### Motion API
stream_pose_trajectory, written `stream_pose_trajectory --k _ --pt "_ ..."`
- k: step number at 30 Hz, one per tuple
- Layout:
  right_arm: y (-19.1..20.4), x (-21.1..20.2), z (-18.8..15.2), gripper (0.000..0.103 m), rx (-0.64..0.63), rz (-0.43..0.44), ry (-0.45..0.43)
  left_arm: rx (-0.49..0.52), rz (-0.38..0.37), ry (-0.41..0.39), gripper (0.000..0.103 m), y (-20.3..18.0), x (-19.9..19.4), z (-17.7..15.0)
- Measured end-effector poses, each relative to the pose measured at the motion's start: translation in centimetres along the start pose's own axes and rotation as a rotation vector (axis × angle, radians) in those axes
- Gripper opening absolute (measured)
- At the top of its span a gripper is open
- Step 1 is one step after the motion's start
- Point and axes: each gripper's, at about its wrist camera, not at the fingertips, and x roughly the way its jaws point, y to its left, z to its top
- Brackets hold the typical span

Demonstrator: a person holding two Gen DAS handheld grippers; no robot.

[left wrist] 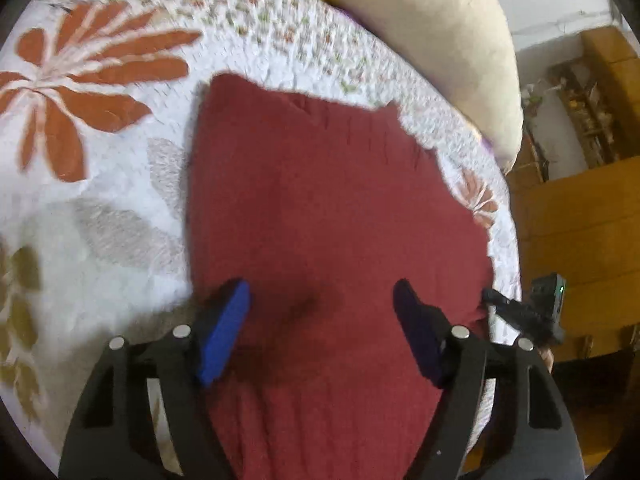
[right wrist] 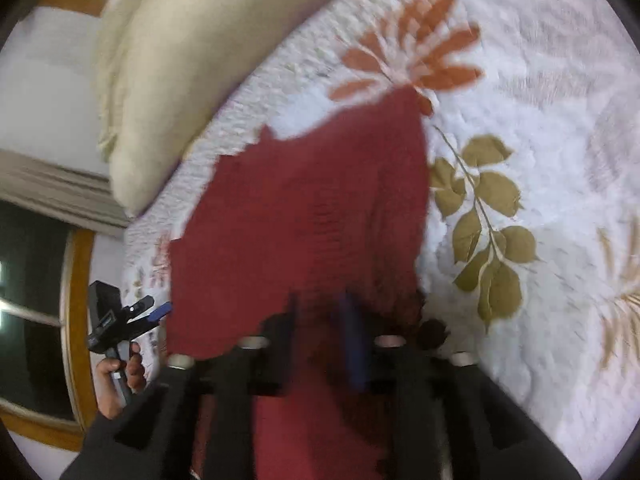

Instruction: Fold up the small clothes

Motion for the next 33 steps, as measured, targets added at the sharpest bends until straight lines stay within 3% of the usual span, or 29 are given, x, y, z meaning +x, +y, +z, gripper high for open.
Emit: stream_pose_trajectory --k 2,6,7,12,15,18,23,28,31,33 --pt "0.1 -2.0 -1.3 0.047 -0.012 0.035 0.004 0.052 -0.010 -0.040 0.088 -0.8 -3.0 -2.6" --pt "-0.6 -5.8 -7.7 0.050 -0.058 0.052 0.087 0.083 -0.019 -0.019 0.089 0.7 -8.5 -11.0" --pt "-0.8 -6.6 -9.1 0.055 -0.063 0.057 0.103 0.094 -0.008 -0.003 0.089 1.3 -10.0 -13.8" --pt "-3.0 -11.4 -20.1 0.058 -0.095 0.039 0.217 0.153 0.061 0.109 0.089 3.9 -14.1 -24.9" --pt "-4.4 -13.0 -25.1 0.058 -0.059 0.029 0.248 0.119 0.021 0.155 0.089 5.6 -14.6 -29.3" --pt "-5.7 -13.4 -28.1 0.059 -0.008 0.026 0.262 0.033 -0.029 0.169 0.089 7.6 -13.9 -30.4" --pt "-6.4 -11.1 -29.7 0.062 0.009 0.001 0.297 -0.039 -0.092 0.221 0.090 9.5 -11.7 -31.9" --pt "-6.2 -9.9 -29.6 0.073 0.025 0.014 0.304 -0.045 -0.090 0.263 0.091 9.8 -10.6 -31.9" --pt "-5.0 -9.5 -29.6 0.073 0.005 0.013 0.317 -0.062 -0.110 0.270 0.092 8.8 -9.9 -31.2" --pt "-4.5 -9.3 -29.9 0.073 -0.014 0.014 0.335 -0.025 -0.073 0.282 0.092 8.6 -9.7 -31.3"
